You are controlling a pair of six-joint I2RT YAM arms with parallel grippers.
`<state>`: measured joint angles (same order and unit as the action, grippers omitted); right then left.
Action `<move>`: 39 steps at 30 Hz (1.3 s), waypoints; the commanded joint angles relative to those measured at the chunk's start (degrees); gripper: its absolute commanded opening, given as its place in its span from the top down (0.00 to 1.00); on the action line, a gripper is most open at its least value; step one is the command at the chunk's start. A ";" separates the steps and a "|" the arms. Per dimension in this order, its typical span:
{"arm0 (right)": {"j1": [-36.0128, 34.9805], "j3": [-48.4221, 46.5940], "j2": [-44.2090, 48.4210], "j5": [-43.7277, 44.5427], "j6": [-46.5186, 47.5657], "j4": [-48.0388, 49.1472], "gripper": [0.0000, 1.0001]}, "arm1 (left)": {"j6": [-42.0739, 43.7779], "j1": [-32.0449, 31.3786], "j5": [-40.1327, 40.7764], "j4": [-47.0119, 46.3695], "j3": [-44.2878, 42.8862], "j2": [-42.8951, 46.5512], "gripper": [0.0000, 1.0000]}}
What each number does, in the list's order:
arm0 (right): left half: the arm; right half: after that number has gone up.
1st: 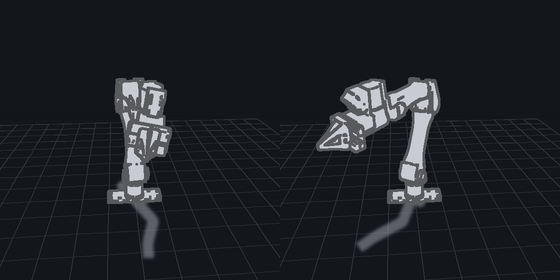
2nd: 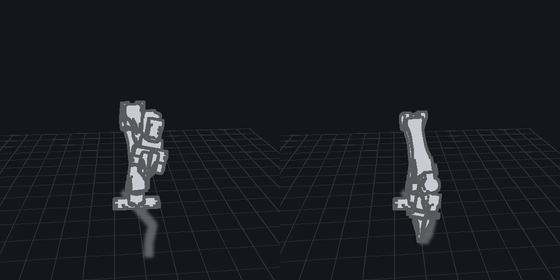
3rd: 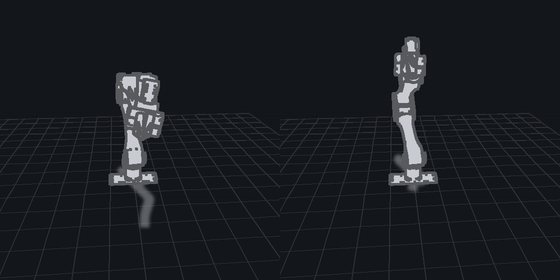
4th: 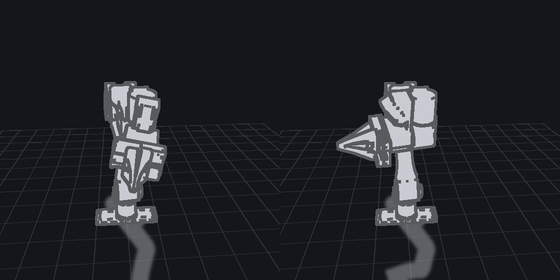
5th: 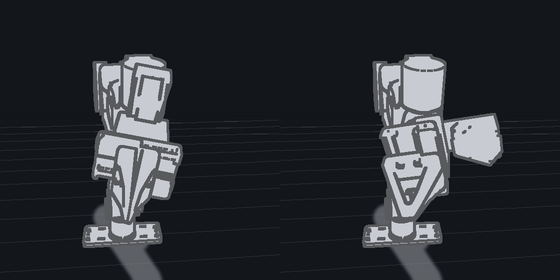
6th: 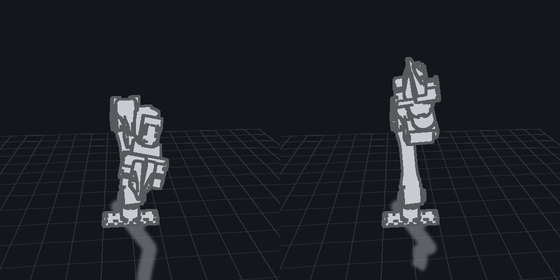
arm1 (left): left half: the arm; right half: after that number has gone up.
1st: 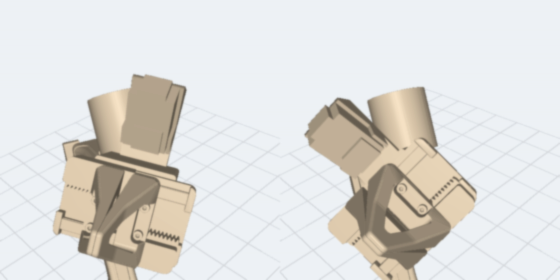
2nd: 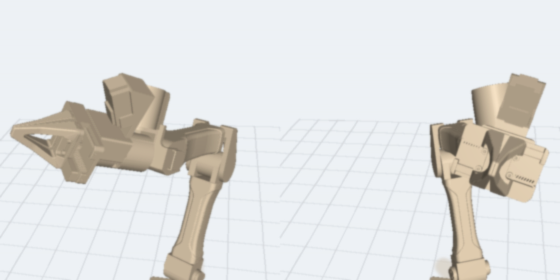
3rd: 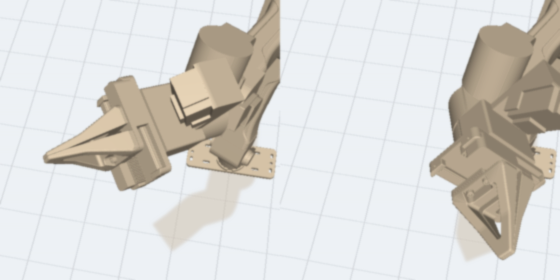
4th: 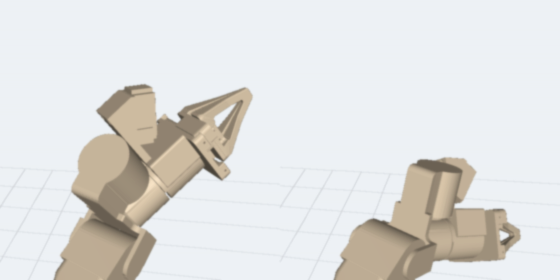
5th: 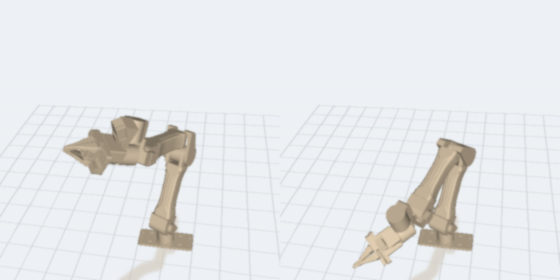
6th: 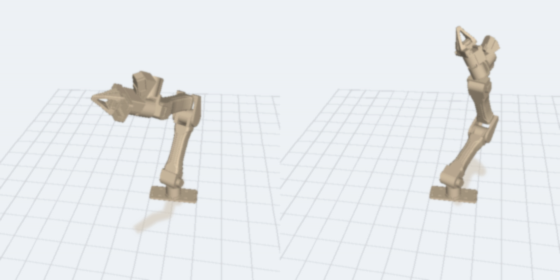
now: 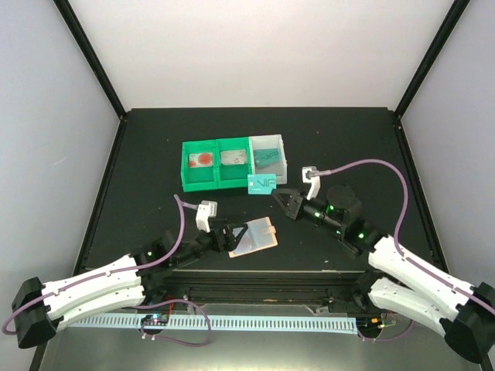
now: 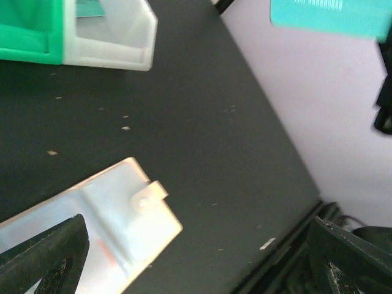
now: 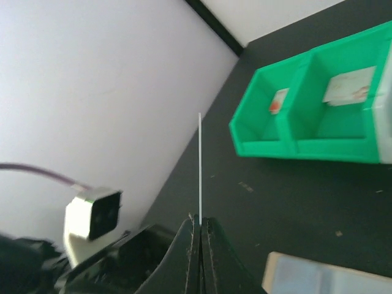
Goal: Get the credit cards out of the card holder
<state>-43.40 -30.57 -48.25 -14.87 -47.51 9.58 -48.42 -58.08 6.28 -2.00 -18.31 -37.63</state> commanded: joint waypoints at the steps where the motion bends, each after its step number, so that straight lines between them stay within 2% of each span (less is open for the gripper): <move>1: 2.57 -6.29 -6.97 4.73 7.98 -6.97 0.99 | 5.14 0.43 5.52 9.23 -3.97 -2.52 0.01; 13: 15.27 -25.14 -29.54 -0.10 14.36 -15.98 0.99 | 9.20 4.08 0.97 11.54 -3.79 -8.70 0.01; 22: 16.26 -39.11 -46.55 7.92 17.13 -24.52 0.99 | 12.26 9.20 -7.26 7.23 -2.48 -11.21 0.01; 26: 16.83 -44.52 -53.21 5.51 17.64 -25.67 0.99 | 13.68 9.46 -7.81 8.94 -3.83 -11.26 0.01; 31: 16.96 -50.84 -61.23 1.78 17.92 -26.90 0.99 | 13.60 9.65 -7.95 6.60 -3.06 -11.70 0.01; 39: 18.23 -58.18 -68.76 -2.42 17.88 -28.22 0.99 | 15.20 10.24 -6.77 9.43 -5.75 -12.68 0.01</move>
<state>-26.20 -85.56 -115.28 -14.33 -30.30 -17.56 -35.09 -48.42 -0.62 7.03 -20.56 -49.93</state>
